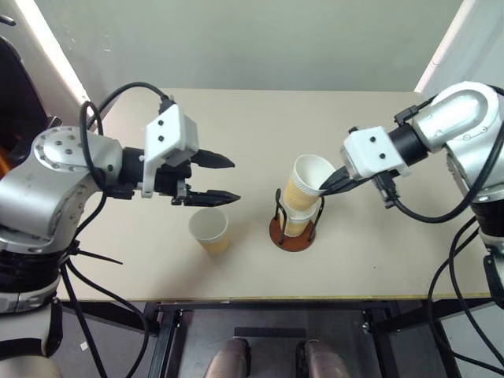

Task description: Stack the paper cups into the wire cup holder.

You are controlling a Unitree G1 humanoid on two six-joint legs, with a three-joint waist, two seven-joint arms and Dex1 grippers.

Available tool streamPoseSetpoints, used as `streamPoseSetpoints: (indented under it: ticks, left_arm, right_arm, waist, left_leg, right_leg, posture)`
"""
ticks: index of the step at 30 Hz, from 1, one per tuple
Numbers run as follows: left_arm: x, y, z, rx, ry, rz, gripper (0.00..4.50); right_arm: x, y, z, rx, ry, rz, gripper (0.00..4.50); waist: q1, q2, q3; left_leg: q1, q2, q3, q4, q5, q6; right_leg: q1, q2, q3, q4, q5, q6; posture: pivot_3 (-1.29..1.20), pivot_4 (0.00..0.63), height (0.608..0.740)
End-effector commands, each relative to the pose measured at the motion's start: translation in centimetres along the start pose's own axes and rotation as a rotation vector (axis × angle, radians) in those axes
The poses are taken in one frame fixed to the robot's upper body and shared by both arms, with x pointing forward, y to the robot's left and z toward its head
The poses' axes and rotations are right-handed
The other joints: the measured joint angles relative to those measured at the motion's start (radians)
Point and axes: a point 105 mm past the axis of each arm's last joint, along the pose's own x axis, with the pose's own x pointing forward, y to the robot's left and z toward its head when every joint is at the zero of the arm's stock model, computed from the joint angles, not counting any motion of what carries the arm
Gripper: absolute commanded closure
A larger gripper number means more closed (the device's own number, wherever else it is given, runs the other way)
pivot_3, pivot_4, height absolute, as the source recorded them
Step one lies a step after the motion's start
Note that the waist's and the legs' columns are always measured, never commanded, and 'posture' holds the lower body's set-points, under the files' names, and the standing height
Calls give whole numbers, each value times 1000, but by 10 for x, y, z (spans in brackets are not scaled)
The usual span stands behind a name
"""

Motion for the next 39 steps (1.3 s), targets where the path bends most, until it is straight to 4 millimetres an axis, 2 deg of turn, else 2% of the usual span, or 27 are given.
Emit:
streamPoseSetpoints:
  ticks: [1, 2, 5, 6, 7, 9, 12, 15, 16, 18, 21, 23, 27, 28, 33, 36, 39]
  left_arm:
    - [-9, 2, 7, 41, -2, 25, 1206]
    - [-9, 2, 6, 41, 0, 25, 1206]
    - [-10, 2, 5, 42, 4, 24, 1206]
    - [-10, 3, 4, 43, 5, 25, 1206]
    - [-10, 4, 4, 46, 8, 27, 1206]
    - [-11, 6, 2, 54, 21, 30, 1206]
    - [-17, 14, -4, 80, 64, 43, 1206]
    - [-30, 31, -13, 110, 141, 55, 1206]
    - [-33, 35, -17, 121, 166, 44, 1206]
    - [-32, 30, -28, 131, 216, -75, 1206]
    - [-23, 27, -42, 133, 268, -221, 1206]
    - [-15, 27, -51, 139, 302, -273, 1206]
    - [0, 24, -70, 161, 375, -357, 1206]
    - [5, 26, -73, 168, 389, -367, 1206]
    - [21, 28, -91, 212, 462, -424, 1206]
    - [26, 28, -93, 237, 473, -450, 1206]
    - [30, 29, -89, 256, 466, -462, 1779]
  right_arm:
    - [-9, -7, 7, -36, 5, -28, 4301]
    - [-9, -7, 8, -41, 1, -28, 4098]
    - [-8, -6, 10, -50, 2, -11, 4098]
    - [-7, -5, 9, -52, 10, -3, 3644]
    - [-6, -5, 8, -54, 20, 3, 3461]
    - [-5, -7, 5, -61, 44, -4, 2822]
    - [-14, -21, 6, -48, 29, -93, 1796]
    - [-27, -36, 20, 16, -122, -221, 788]
    - [-30, -40, 28, 56, -207, -258, 788]
    - [-25, -43, 41, 142, -370, -296, 788]
    - [4, -29, 37, 201, -403, -279, 788]
    - [14, -17, 42, 231, -443, -229, 788]
    - [16, -13, 47, 280, -483, -236, 788]
    - [16, -13, 45, 291, -472, -248, 788]
    - [16, -1, 41, 329, -439, -259, 788]
    - [14, 6, 41, 341, -429, -245, 788]
    - [10, 8, 40, 355, -427, -262, 752]
  waist:
    - [0, 0, 0]
    - [0, 0, 0]
    - [0, 0, 0]
    - [0, 0, 0]
    - [0, 0, 0]
    - [0, 0, 0]
    - [0, 0, 0]
    - [0, 0, 0]
    - [1, 0, 0]
    - [1, 0, 0]
    - [6, -3, -2]
    - [9, -3, -2]
    - [9, -3, -2]
    - [9, -3, -2]
    - [12, -4, -2]
    - [12, -4, -2]
    - [12, -4, -2]
  left_leg:
    - [0, 0, 0, 0, 0, 0]
    - [0, 0, 0, 0, 0, 0]
    - [0, 0, 0, 0, 0, 0]
    - [0, 0, 0, 0, 0, 0]
    - [0, 0, -1, 0, 0, 0]
    - [0, 0, -1, 0, 0, -1]
    - [0, 0, -1, 0, 0, -1]
    - [0, 0, -3, 0, 1, -1]
    - [0, 0, -3, 0, 1, -1]
    - [0, 0, -4, -1, 1, -1]
    - [0, 0, -4, -2, 0, -2]
    - [-1, 0, -7, -1, -1, -3]
    - [-15, 0, -7, 4, 4, -11]
    - [-15, 0, -7, 4, 4, -11]
    - [-15, 0, -7, 5, 2, -8]
    - [-16, 0, -6, 6, 2, -7]
    - [-15, 0, -6, 6, 2, -7]
  right_leg:
    - [0, 0, 0, 0, 0, 0]
    - [0, 0, 0, 0, 0, 0]
    - [0, 0, 0, 0, 0, 0]
    - [0, 0, -1, 0, 0, 0]
    - [0, 0, -1, 0, 0, 0]
    - [0, 0, -2, 0, 0, 0]
    - [0, 0, -2, 0, 0, 0]
    - [0, 0, -3, 0, 0, -1]
    - [0, 0, -3, 0, 0, -1]
    - [0, 0, -3, 0, -1, -2]
    - [0, 0, -4, -1, -2, -4]
    - [1, 0, -6, -1, -3, -5]
    - [-10, 0, -6, -1, 3, 5]
    - [-10, 0, -6, -1, 5, 9]
    - [-9, 0, -6, -2, 6, 9]
    - [-10, 0, -6, -2, 6, 10]
    - [-10, 0, -6, -2, 7, 11]
  posture:
    - [0, 150, 740]
    - [0, 150, 740]
    - [0, 150, 740]
    - [0, 150, 740]
    - [0, 150, 740]
    - [0, 150, 740]
    - [0, 150, 740]
    - [0, 150, 740]
    - [0, 150, 740]
    - [0, 150, 740]
    - [0, 150, 740]
    - [0, 150, 740]
    - [0, 150, 740]
    - [0, 150, 740]
    - [0, 150, 740]
    - [0, 150, 740]
    - [0, 150, 740]
